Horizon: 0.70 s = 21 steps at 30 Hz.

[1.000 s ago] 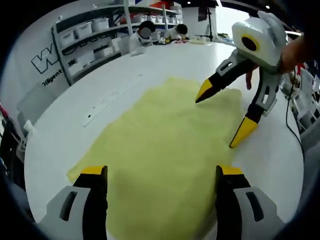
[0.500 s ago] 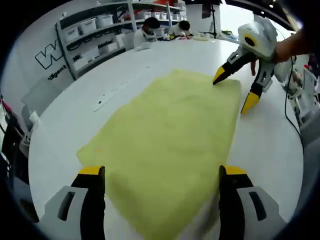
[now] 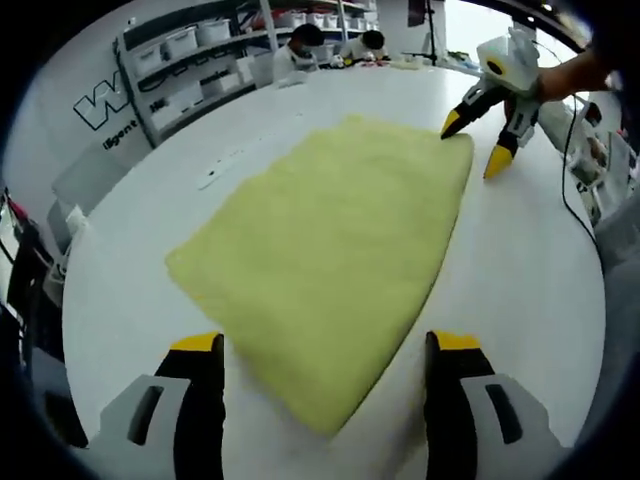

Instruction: Fold the garment on the visible template until the final outline fits inside the template.

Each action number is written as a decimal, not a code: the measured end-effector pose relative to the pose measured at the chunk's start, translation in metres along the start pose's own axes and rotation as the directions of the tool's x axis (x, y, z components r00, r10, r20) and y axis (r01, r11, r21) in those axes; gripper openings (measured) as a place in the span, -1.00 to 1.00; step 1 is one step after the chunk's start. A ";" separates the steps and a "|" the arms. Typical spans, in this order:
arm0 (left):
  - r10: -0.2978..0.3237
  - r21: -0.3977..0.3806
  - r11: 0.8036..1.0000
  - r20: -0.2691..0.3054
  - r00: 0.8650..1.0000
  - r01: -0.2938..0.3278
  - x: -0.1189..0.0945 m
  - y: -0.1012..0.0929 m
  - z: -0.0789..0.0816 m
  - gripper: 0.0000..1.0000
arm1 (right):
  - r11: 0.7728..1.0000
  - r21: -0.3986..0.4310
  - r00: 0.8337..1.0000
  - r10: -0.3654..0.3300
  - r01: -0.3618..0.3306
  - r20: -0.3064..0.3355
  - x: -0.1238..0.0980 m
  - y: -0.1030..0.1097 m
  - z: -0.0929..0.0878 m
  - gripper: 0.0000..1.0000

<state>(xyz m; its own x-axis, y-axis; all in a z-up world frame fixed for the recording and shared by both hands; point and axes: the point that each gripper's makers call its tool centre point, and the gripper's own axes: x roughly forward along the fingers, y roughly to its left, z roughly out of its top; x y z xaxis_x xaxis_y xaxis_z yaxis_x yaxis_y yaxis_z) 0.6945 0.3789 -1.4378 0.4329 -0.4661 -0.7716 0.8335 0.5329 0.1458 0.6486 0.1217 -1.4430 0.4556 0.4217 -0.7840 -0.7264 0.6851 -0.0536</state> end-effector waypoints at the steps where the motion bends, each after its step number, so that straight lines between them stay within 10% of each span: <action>1: -0.009 0.005 1.000 0.005 1.000 0.009 -0.002 -0.003 0.000 0.42 | 1.000 0.004 1.000 0.001 -0.001 0.001 -0.002 0.000 0.000 0.10; 21: -0.086 -0.106 0.991 0.002 0.996 0.085 -0.034 -0.040 -0.017 0.06 | 0.999 0.053 1.000 0.002 -0.001 -0.013 -0.039 0.009 -0.018 -0.13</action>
<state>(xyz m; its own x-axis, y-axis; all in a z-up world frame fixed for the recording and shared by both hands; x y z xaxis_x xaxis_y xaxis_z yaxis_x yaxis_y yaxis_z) 0.6402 0.3856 -1.4281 0.3605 -0.5110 -0.7803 0.8265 0.5628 0.0133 0.6154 0.1010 -1.4238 0.4475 0.4150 -0.7922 -0.6984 0.7155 -0.0197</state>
